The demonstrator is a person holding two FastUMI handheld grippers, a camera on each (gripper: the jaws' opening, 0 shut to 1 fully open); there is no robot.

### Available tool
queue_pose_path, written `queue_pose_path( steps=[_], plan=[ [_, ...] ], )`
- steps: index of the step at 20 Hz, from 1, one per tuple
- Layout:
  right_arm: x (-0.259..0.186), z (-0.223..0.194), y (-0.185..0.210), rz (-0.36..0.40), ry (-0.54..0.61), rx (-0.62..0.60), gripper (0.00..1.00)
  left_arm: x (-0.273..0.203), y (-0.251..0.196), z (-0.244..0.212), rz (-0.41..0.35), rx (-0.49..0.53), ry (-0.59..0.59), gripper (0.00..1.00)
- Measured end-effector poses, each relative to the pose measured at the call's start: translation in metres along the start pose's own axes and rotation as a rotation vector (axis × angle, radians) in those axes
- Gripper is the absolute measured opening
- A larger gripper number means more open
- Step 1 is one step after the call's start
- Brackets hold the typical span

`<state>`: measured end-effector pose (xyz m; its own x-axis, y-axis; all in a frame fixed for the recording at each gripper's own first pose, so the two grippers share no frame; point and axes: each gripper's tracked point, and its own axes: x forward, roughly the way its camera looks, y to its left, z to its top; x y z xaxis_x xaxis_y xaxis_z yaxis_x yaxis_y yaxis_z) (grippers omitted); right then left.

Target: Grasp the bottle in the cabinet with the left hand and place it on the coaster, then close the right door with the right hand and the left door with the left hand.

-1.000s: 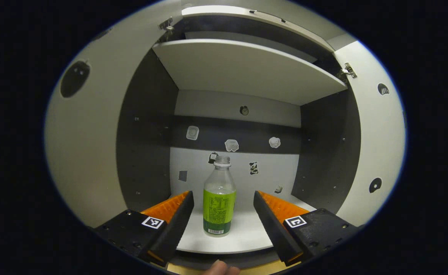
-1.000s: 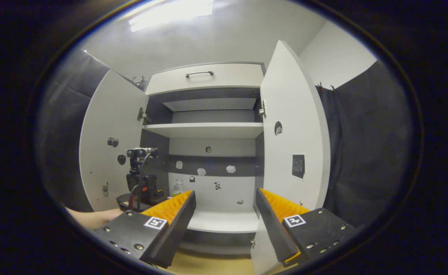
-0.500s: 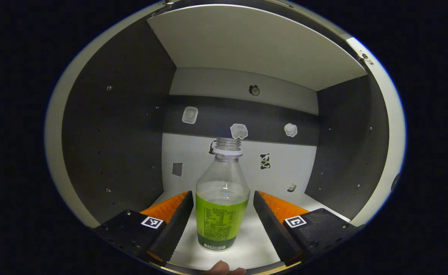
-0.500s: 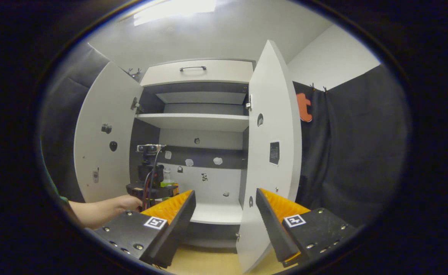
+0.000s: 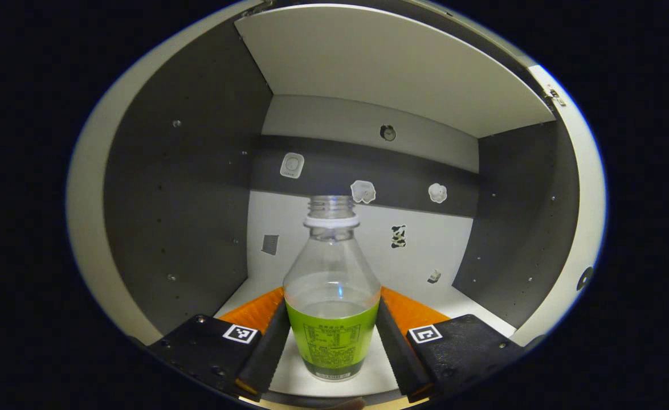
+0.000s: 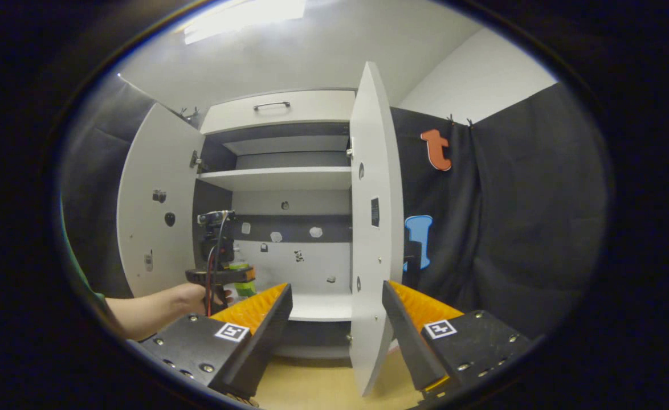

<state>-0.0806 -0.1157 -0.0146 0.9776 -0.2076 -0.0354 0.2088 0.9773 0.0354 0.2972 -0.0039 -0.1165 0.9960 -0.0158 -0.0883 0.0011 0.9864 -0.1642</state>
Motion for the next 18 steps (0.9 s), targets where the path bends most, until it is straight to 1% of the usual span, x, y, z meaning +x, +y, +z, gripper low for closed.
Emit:
queue_pose_path(
  steps=[1, 2, 3, 5, 6, 8, 9, 11, 12, 13, 15, 17, 18],
  plan=[
    [-0.004, 0.0, -0.002, -0.001, 0.002, 0.0, 0.96, -0.01, 0.0, 0.004, 0.002, 0.018, -0.012, 0.84],
    [-0.009, -0.001, -0.003, 0.003, 0.004, 0.005, 0.96, -0.021, -0.002, 0.008, -0.004, 0.038, -0.022, 0.81],
    [-0.014, -0.001, -0.003, 0.012, 0.003, 0.011, 0.94, -0.032, -0.002, 0.01, -0.005, 0.054, -0.027, 0.82],
    [-0.024, 0.0, 0.001, 0.035, -0.001, 0.022, 0.96, -0.056, 0.0, 0.017, 0.003, 0.07, -0.039, 0.81],
    [-0.03, 0.0, 0.002, 0.045, 0.0, 0.026, 0.96, -0.067, -0.002, 0.021, -0.006, 0.059, -0.055, 0.81],
    [-0.04, 0.001, 0.006, 0.069, -0.004, 0.032, 0.96, -0.079, -0.013, 0.024, -0.046, 0.029, -0.081, 0.81],
    [-0.044, -0.001, 0.007, 0.078, -0.004, 0.032, 0.96, -0.078, -0.014, 0.016, -0.055, 0.009, -0.067, 0.8],
    [-0.052, -0.005, 0.01, 0.09, 0.005, 0.033, 0.96, -0.083, -0.014, -0.012, -0.046, -0.046, 0.031, 0.77],
    [-0.056, -0.006, 0.013, 0.099, 0.007, 0.036, 0.96, -0.086, -0.014, -0.018, -0.045, -0.086, 0.046, 0.79],
    [-0.059, -0.006, 0.016, 0.111, 0.008, 0.038, 0.96, -0.09, -0.016, -0.017, -0.046, -0.117, 0.05, 0.77],
    [-0.061, -0.009, 0.016, 0.113, 0.012, 0.039, 0.96, -0.105, -0.01, -0.018, -0.039, -0.112, 0.037, 0.76],
    [-0.063, -0.012, 0.016, 0.115, 0.017, 0.048, 0.94, -0.12, -0.006, -0.017, -0.041, -0.07, 0.019, 0.76],
    [-0.065, -0.015, 0.017, 0.117, 0.022, 0.055, 0.96, -0.129, -0.005, -0.019, -0.042, -0.055, 0.019, 0.78]
  ],
)
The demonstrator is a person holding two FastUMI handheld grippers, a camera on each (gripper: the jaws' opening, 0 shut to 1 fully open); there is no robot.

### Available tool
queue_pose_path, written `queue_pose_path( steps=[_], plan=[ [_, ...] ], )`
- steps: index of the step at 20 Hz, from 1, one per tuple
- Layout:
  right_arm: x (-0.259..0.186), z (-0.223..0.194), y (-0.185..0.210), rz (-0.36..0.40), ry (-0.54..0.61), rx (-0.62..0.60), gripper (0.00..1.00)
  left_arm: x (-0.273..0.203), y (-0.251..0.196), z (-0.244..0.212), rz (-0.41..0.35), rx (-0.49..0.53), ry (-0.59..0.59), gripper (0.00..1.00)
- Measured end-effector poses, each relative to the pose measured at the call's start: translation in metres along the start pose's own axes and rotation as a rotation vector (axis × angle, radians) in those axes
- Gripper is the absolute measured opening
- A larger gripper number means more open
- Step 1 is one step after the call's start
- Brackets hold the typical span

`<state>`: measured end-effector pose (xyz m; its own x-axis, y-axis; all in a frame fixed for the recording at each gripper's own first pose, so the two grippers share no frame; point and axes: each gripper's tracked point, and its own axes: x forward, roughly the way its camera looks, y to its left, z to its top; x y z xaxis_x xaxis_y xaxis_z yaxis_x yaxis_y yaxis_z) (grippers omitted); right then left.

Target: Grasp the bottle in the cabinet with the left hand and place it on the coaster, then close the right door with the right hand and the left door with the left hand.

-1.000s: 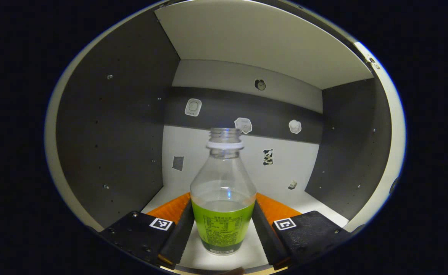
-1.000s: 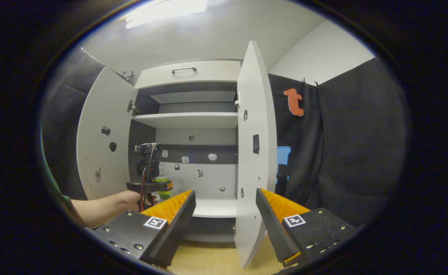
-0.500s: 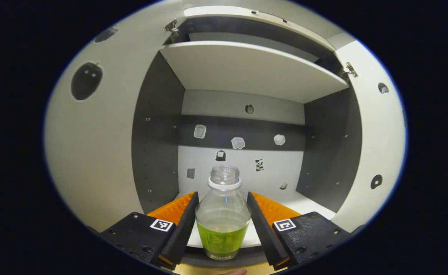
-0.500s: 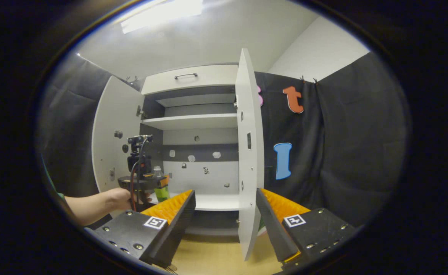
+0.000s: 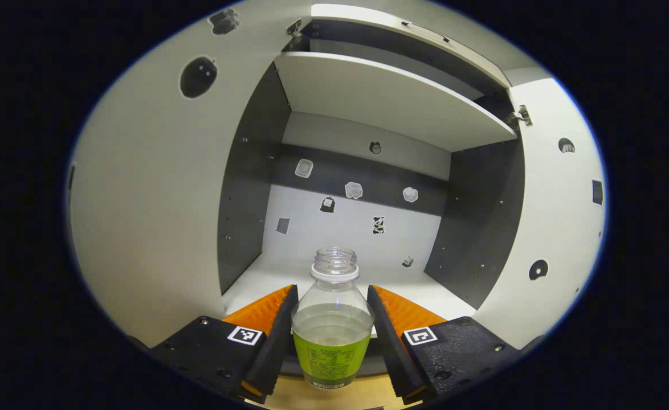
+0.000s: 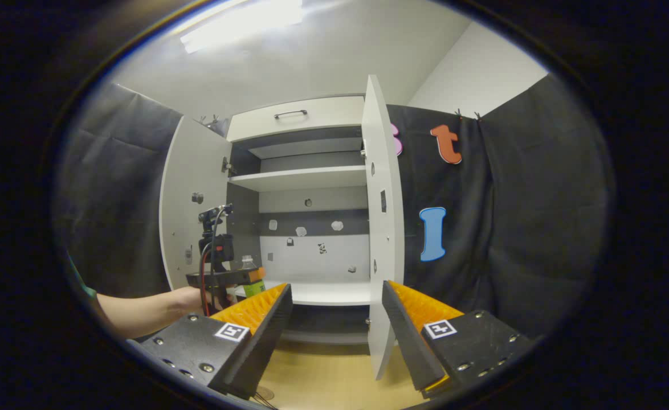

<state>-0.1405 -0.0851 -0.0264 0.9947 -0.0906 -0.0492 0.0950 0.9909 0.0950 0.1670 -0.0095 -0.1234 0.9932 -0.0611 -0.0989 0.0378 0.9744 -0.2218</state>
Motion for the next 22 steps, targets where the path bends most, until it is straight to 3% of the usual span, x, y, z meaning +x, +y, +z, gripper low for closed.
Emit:
queue_pose_path(
  steps=[6, 16, 22],
  plan=[
    [-0.003, -0.018, 0.004, 0.029, 0.026, 0.006, 0.96, -0.066, -0.009, -0.036, -0.028, 0.02, -0.02, 0.75],
    [-0.012, -0.079, 0.026, 0.104, 0.157, -0.005, 0.96, -0.179, -0.024, -0.19, -0.077, 0.054, 0.082, 0.76],
    [-0.015, -0.11, 0.048, 0.161, 0.199, -0.003, 0.96, -0.214, -0.02, -0.236, -0.099, 0.14, 0.032, 0.76]
  ],
)
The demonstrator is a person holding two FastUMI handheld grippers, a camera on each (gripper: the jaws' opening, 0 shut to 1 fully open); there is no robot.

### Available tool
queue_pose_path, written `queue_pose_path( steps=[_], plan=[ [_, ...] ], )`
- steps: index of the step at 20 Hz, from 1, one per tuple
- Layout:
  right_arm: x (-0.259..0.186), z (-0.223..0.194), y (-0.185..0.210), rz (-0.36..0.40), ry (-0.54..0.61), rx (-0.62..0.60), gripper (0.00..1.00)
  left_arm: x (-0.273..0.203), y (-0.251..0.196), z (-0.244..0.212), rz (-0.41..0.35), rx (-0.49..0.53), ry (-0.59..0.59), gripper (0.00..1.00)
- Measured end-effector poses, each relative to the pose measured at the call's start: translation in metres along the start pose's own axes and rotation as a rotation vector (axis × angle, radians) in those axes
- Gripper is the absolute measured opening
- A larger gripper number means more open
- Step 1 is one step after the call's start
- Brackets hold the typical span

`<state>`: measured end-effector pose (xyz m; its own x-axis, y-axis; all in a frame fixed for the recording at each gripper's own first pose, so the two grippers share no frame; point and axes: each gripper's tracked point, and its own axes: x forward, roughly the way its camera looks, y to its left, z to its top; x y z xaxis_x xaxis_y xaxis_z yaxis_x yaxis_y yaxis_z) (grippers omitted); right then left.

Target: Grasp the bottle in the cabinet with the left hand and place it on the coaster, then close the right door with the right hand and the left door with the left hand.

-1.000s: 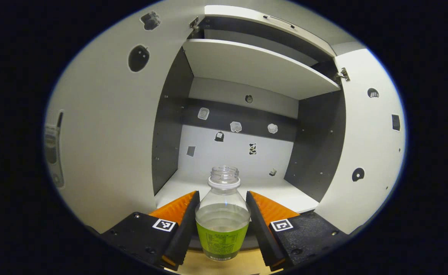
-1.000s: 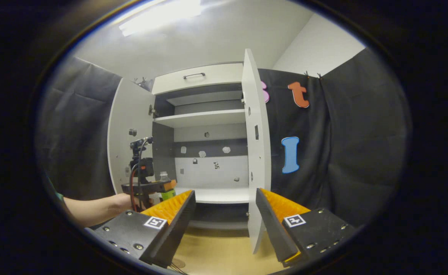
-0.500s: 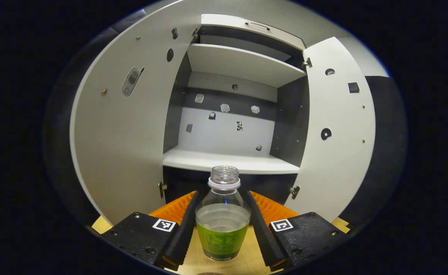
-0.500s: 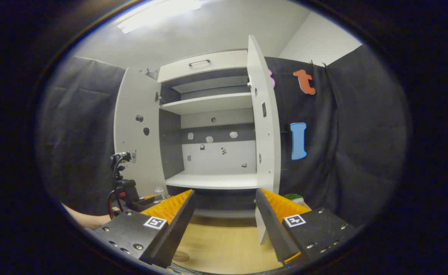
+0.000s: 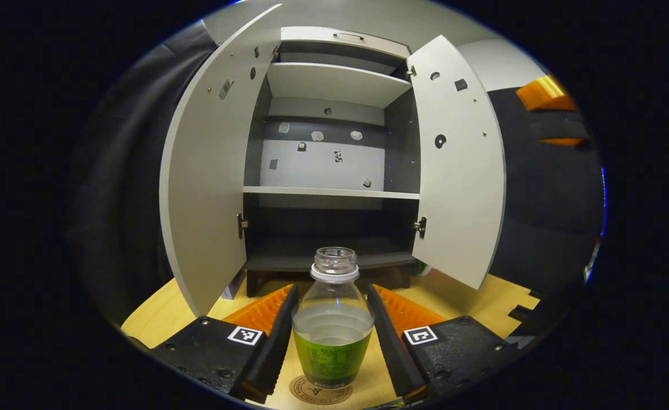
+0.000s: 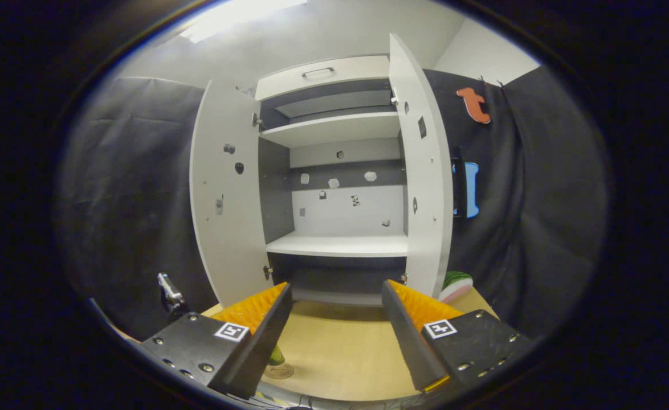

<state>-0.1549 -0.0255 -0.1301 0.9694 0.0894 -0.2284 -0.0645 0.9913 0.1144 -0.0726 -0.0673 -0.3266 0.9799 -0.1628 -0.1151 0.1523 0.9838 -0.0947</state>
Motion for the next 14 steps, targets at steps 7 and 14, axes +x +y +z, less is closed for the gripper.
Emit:
queue_pose_path(
  steps=[7, 14],
  plan=[
    [0.028, -0.041, -0.002, 0.023, 0.084, -0.025, 0.96, -0.01, 0.001, -0.012, -0.023, -0.041, -0.026, 0.76],
    [0.053, -0.064, -0.016, 0.014, 0.093, 0.018, 0.96, -0.009, 0.0, -0.046, -0.062, -0.01, 0.035, 0.78]
  ],
)
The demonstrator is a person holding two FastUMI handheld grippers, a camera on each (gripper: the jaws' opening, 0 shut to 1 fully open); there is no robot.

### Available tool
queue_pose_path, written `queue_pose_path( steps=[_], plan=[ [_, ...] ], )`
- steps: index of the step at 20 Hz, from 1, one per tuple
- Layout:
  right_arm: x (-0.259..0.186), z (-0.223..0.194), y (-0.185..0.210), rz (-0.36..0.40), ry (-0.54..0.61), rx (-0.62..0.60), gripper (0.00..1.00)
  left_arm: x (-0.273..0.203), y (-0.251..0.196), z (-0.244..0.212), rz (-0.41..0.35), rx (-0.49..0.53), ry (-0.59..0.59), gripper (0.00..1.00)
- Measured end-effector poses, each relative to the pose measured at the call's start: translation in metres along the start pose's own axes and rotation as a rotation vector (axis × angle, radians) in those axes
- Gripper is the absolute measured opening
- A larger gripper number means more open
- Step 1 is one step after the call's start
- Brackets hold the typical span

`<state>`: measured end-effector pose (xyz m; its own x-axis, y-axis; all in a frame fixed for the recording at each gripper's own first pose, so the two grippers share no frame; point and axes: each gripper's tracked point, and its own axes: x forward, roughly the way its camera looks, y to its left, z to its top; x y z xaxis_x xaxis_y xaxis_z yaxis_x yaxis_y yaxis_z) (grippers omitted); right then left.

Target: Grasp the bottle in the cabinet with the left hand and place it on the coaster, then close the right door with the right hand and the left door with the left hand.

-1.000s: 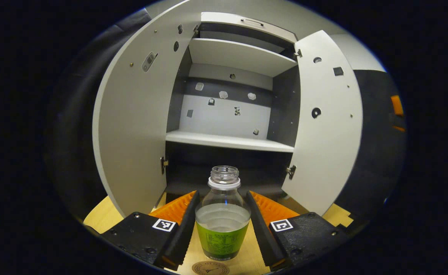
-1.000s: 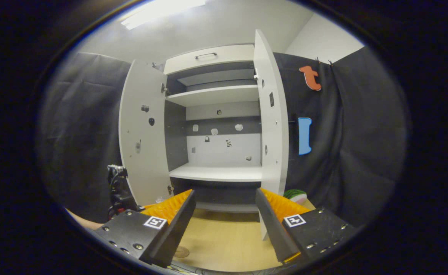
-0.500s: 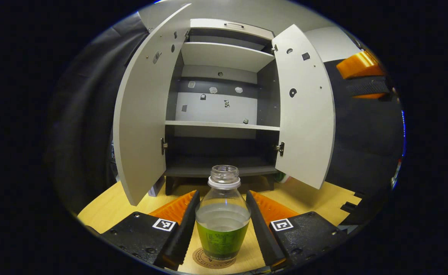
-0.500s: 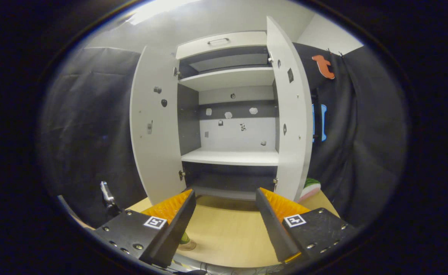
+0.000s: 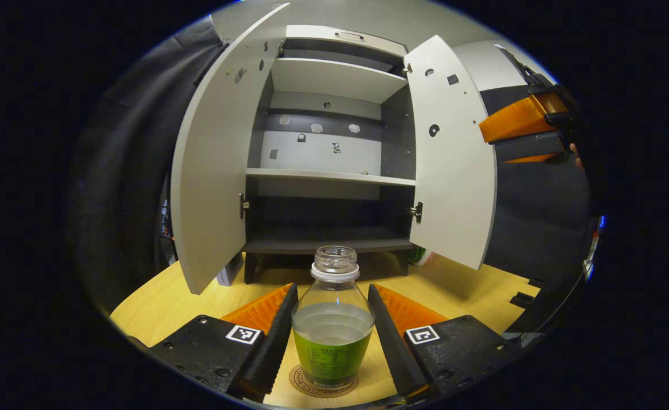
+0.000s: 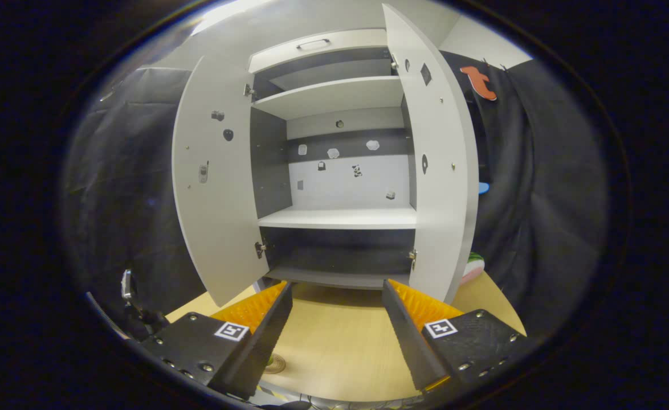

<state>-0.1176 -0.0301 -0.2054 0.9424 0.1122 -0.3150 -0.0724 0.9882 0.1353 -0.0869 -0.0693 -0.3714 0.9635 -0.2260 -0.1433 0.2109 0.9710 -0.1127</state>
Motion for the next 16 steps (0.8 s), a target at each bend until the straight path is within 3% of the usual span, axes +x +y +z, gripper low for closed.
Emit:
queue_pose_path(
  steps=[8, 13, 16],
  plan=[
    [-0.009, -0.003, -0.013, 0.01, -0.008, -0.018, 0.96, -0.004, 0.015, 0.012, 0.041, 0.002, 0.011, 0.82],
    [-0.025, 0.015, -0.036, -0.019, -0.042, 0.018, 0.96, -0.011, 0.004, 0.053, 0.029, 0.052, -0.036, 0.81],
    [-0.04, 0.037, -0.048, -0.027, -0.085, 0.034, 0.96, -0.016, -0.007, 0.083, 0.029, 0.03, -0.047, 0.81]
  ],
)
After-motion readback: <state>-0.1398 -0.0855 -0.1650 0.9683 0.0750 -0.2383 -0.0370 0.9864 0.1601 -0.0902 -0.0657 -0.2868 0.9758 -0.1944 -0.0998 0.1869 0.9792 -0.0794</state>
